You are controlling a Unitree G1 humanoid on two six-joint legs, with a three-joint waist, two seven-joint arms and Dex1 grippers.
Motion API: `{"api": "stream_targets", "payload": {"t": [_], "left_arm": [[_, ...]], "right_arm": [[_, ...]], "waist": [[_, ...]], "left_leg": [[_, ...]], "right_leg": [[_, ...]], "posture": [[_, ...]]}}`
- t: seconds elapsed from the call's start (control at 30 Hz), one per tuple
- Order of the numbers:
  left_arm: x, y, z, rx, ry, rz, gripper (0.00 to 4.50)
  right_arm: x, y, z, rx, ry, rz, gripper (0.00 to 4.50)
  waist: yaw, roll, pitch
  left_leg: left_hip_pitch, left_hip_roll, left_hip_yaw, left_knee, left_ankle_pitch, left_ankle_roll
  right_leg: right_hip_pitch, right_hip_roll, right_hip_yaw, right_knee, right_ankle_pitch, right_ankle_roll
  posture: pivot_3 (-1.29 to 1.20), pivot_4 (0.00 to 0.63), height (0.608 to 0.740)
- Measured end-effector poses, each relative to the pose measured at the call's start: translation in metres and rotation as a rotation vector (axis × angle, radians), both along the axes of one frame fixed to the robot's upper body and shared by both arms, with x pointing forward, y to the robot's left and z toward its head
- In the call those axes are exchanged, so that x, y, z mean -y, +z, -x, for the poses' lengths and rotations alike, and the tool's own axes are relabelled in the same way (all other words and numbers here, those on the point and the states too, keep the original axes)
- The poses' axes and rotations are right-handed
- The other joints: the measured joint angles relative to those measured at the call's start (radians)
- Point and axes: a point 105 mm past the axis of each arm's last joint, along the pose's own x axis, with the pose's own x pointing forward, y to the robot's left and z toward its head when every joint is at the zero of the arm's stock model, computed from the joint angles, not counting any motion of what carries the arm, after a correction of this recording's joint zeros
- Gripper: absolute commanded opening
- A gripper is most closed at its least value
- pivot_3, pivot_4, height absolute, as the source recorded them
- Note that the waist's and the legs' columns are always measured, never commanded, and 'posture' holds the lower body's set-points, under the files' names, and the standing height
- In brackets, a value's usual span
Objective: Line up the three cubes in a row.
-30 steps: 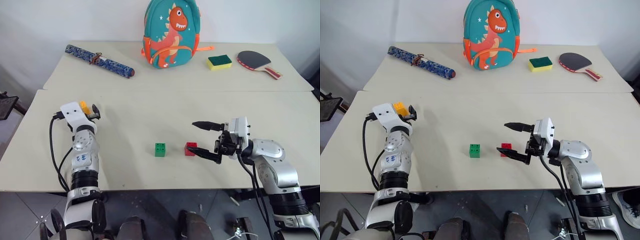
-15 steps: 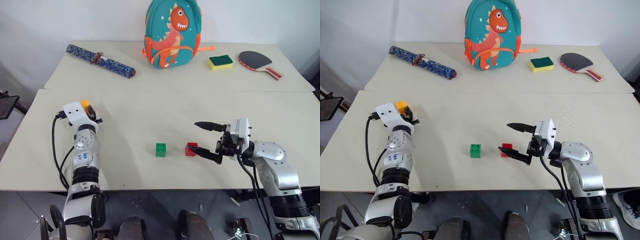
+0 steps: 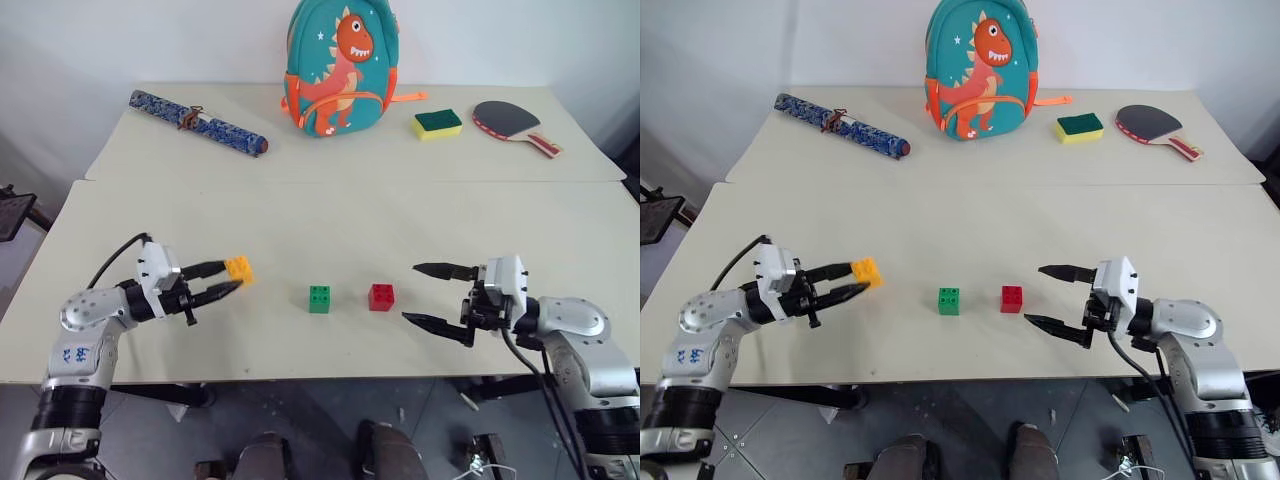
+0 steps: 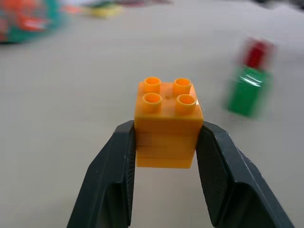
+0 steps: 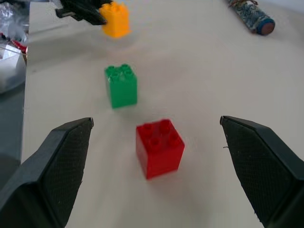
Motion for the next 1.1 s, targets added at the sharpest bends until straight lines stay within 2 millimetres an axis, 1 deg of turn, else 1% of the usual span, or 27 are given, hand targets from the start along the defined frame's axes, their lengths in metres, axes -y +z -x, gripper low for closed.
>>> {"api": "stream_targets", "payload": {"t": [0.07, 0.13, 0.27, 0.37, 0.5, 0.57, 0.6, 0.7, 0.77, 0.83, 0.87, 0.97, 1.0, 1.1], "left_arm": [[0.007, -0.006, 0.002, -0.016, -0.097, -0.047, 1.48], [0.010, -0.015, 0.000, -0.038, -0.173, -0.105, 1.48], [0.007, -0.018, -0.007, -0.040, -0.213, -0.145, 1.48], [0.007, -0.019, -0.006, -0.051, -0.244, -0.151, 1.48], [0.004, -0.019, -0.012, -0.054, -0.229, -0.150, 1.48], [0.004, -0.018, -0.014, -0.055, -0.225, -0.155, 2.21], [0.003, -0.019, -0.014, -0.060, -0.222, -0.155, 2.42], [0.002, -0.021, -0.015, -0.077, -0.211, -0.151, 3.33], [0.000, -0.018, -0.016, -0.065, -0.195, -0.141, 3.88], [-0.008, -0.008, -0.015, -0.042, -0.145, -0.103, 4.47], [-0.013, -0.004, -0.012, -0.049, -0.124, -0.085, 4.47], [-0.042, 0.003, 0.013, -0.143, -0.042, -0.038, 4.47], [-0.048, 0.006, 0.019, -0.145, -0.010, -0.036, 4.47], [-0.053, 0.017, 0.025, -0.094, 0.067, -0.037, 4.47]], "right_arm": [[0.000, 0.003, 0.000, 0.007, 0.006, -0.004, 4.50], [-0.001, 0.004, -0.001, 0.008, 0.008, -0.005, 4.50], [0.001, 0.003, 0.001, -0.001, 0.008, 0.001, 4.50], [0.002, -0.001, 0.005, -0.020, 0.007, 0.009, 4.50], [0.002, -0.006, 0.011, -0.033, 0.006, 0.016, 4.50], [0.001, -0.006, 0.012, -0.030, 0.005, 0.016, 4.50], [0.001, -0.005, 0.012, -0.028, 0.007, 0.017, 4.50], [0.000, -0.005, 0.012, -0.026, 0.008, 0.017, 4.50], [0.000, -0.004, 0.012, -0.023, 0.010, 0.017, 4.50], [0.000, -0.002, 0.011, -0.016, 0.022, 0.020, 4.50], [0.001, 0.000, 0.011, -0.014, 0.029, 0.023, 4.50], [0.011, 0.002, 0.013, -0.027, 0.050, 0.084, 4.50], [0.013, 0.006, 0.013, -0.027, 0.061, 0.102, 4.50], [0.014, 0.021, 0.010, 0.004, 0.092, 0.128, 4.50]], "waist": [[-0.005, 0.000, 0.000], [-0.010, 0.000, 0.000], [-0.012, 0.000, 0.000], [-0.013, 0.000, 0.000], [-0.012, 0.000, 0.000], [-0.013, 0.000, 0.000], [-0.013, 0.000, 0.000], [-0.012, 0.000, 0.000], [-0.012, 0.000, 0.000], [-0.013, 0.000, 0.000], [-0.016, 0.000, 0.000], [-0.032, 0.001, 0.001], [-0.034, 0.001, 0.001], [-0.033, 0.001, 0.001]], "left_leg": [[0.000, 0.000, 0.000, 0.000, 0.000, 0.000], [0.000, 0.000, 0.000, -0.001, 0.000, 0.000], [-0.001, 0.000, 0.000, -0.001, 0.000, 0.000], [-0.001, 0.000, 0.000, -0.001, 0.000, 0.000], [-0.001, 0.000, 0.000, 0.000, 0.000, 0.000], [-0.001, 0.000, 0.000, 0.001, 0.000, 0.001], [-0.001, 0.000, 0.000, 0.001, 0.000, 0.001], [-0.001, 0.000, -0.001, 0.000, 0.000, 0.001], [-0.001, 0.000, -0.001, 0.000, 0.000, 0.001], [-0.001, 0.000, -0.001, 0.000, 0.000, 0.001], [0.000, 0.000, -0.001, 0.000, 0.000, 0.001], [-0.001, 0.001, -0.001, -0.001, -0.001, 0.000], [-0.001, 0.002, -0.001, -0.001, -0.001, 0.000], [-0.001, 0.001, -0.001, 0.001, -0.001, 0.000]], "right_leg": [[0.000, 0.000, 0.000, 0.001, 0.000, 0.000], [-0.001, 0.000, -0.001, 0.001, 0.000, 0.000], [-0.001, 0.000, -0.001, 0.001, 0.000, 0.000], [-0.001, 0.000, -0.001, 0.001, 0.000, 0.001], [-0.001, 0.000, -0.001, 0.001, 0.000, 0.001], [-0.001, 0.000, -0.001, 0.001, 0.000, 0.001], [-0.001, 0.000, -0.001, 0.001, 0.000, 0.001], [-0.001, 0.000, -0.001, 0.002, 0.000, 0.001], [-0.001, 0.000, -0.001, 0.001, 0.000, 0.001], [-0.001, 0.000, -0.001, 0.002, 0.000, 0.001], [-0.001, 0.000, -0.001, 0.002, 0.000, 0.001], [-0.003, 0.000, -0.001, 0.004, 0.000, 0.001], [-0.003, 0.000, -0.001, 0.005, 0.000, 0.001], [-0.002, -0.001, 0.000, 0.004, 0.000, 0.001]], "posture": [[0.00, 0.150, 0.740], [0.00, 0.150, 0.740], [0.00, 0.150, 0.740], [0.00, 0.150, 0.740], [0.00, 0.150, 0.740], [0.00, 0.150, 0.740], [0.00, 0.150, 0.740], [0.00, 0.150, 0.740], [0.00, 0.150, 0.740], [0.00, 0.150, 0.740], [0.00, 0.150, 0.740], [0.00, 0.150, 0.740], [0.00, 0.150, 0.740], [0.00, 0.150, 0.740]]}}
